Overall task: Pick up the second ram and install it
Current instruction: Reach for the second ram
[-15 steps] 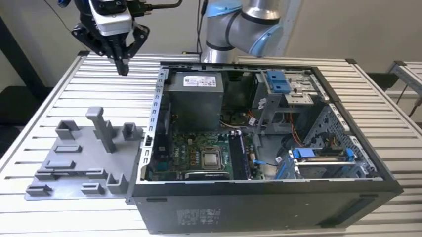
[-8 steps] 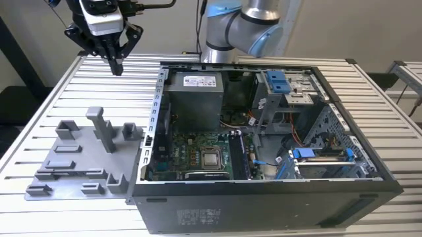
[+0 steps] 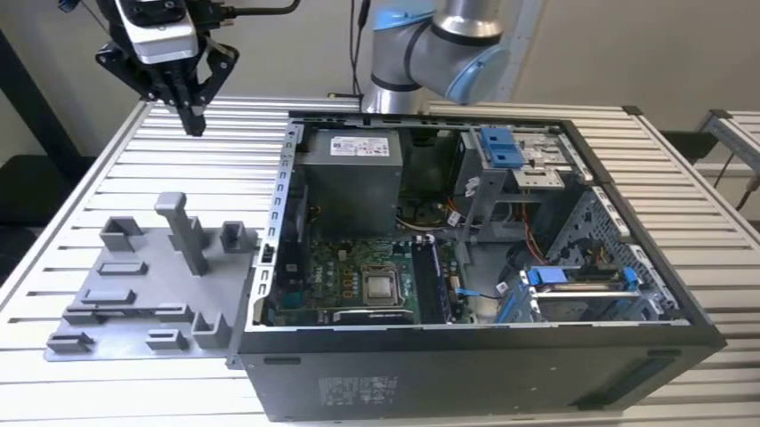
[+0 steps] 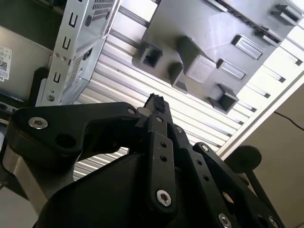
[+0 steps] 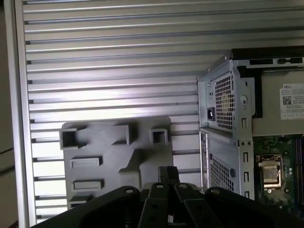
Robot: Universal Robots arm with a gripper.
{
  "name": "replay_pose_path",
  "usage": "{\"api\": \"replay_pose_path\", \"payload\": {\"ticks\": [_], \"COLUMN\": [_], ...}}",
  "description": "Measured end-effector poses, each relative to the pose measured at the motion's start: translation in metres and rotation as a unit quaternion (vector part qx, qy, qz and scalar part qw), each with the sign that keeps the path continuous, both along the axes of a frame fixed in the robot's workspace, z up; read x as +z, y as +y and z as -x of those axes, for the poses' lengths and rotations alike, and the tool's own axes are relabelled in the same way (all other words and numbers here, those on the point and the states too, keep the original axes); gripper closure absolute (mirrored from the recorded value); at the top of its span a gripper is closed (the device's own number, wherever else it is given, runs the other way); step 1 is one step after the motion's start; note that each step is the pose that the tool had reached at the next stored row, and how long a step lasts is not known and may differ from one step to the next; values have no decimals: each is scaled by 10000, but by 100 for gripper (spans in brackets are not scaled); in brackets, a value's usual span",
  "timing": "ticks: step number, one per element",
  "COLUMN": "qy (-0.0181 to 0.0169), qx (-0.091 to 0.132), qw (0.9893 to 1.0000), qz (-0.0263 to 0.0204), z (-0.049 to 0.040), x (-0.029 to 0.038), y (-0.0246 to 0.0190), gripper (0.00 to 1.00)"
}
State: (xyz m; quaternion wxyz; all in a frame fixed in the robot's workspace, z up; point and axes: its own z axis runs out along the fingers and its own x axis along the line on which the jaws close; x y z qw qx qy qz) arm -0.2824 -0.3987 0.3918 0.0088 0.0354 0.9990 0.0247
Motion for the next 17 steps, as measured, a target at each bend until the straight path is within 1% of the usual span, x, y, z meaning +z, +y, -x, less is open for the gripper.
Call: {"api": "replay_pose_path", "payload": {"ticks": [17], "qy": [0], "qx": [0], "qw": [10000], "qz": [0], "z": [353], "x": [-5], "y": [0], "gripper": [89]}}
